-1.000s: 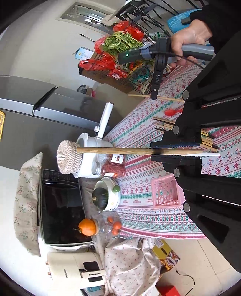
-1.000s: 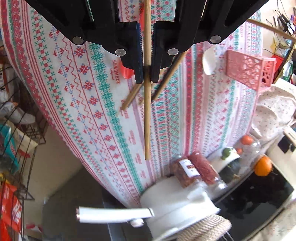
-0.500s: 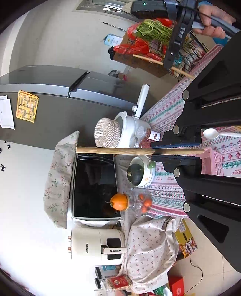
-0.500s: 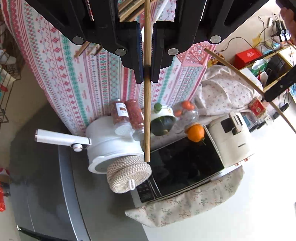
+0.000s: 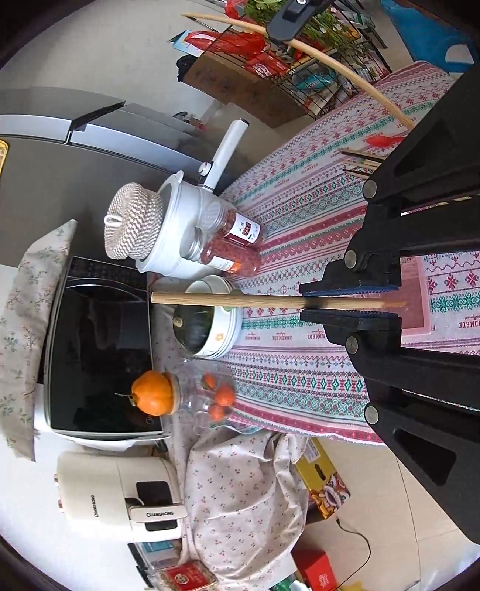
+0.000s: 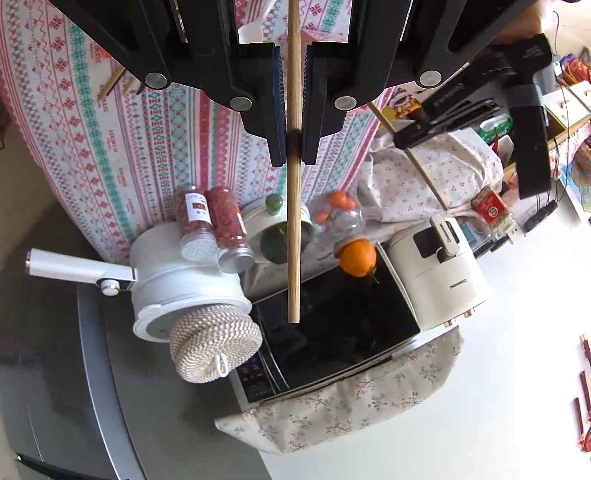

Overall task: Organize utensils
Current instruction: 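Lift the chopsticks upright with the left tool over the pink basket, then lower the chopsticks into the pink basket and open the left tool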

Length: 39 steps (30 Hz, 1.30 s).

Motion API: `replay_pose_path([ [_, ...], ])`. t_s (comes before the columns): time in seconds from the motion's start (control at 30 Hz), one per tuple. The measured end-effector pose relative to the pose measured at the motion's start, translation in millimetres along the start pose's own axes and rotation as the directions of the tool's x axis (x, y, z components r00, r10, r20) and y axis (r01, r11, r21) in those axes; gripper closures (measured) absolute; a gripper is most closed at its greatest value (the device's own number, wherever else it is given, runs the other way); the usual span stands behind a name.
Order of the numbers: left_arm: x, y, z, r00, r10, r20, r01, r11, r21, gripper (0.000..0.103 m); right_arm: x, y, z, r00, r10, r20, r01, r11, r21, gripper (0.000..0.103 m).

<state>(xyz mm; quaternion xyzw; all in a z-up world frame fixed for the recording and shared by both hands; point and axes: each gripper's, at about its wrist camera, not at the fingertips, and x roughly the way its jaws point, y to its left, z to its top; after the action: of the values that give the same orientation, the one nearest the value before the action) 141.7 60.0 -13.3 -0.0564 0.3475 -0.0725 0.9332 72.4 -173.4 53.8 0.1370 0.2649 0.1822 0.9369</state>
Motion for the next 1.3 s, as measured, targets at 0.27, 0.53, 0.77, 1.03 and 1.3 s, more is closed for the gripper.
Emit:
replay_pose_path([
  [0.27,6.1,9.0,-1.8,0.999,0.022,-0.029,-0.023,0.998,-0.050,0.078,15.7,15.0,7.5,0.998,0.044,0.050,-0.045,0.999,0.024,0.097],
  [0.53,-24.5,24.3,-16.4,0.998,0.033,-0.049,-0.036,0.998,-0.056,0.033,34.1,24.3,12.8,0.990,0.076,0.119,-0.084,0.995,0.062,0.097],
  [0.77,-34.9,43.7,-37.0,0.992,0.044,-0.120,-0.053,0.996,-0.073,0.027,60.0,43.1,5.3,0.990,0.046,0.136,-0.052,0.998,0.037,0.096],
  [1.03,-35.7,54.6,-50.1,0.986,0.071,-0.154,-0.078,0.996,-0.039,0.026,104.5,55.2,-11.8,0.999,-0.003,0.047,0.003,1.000,-0.009,0.096],
  [1.3,-35.2,51.6,-50.7,0.985,0.055,-0.163,-0.060,0.998,-0.027,0.026,131.8,48.5,-25.7,0.998,-0.038,-0.043,0.039,0.999,0.022,0.093],
])
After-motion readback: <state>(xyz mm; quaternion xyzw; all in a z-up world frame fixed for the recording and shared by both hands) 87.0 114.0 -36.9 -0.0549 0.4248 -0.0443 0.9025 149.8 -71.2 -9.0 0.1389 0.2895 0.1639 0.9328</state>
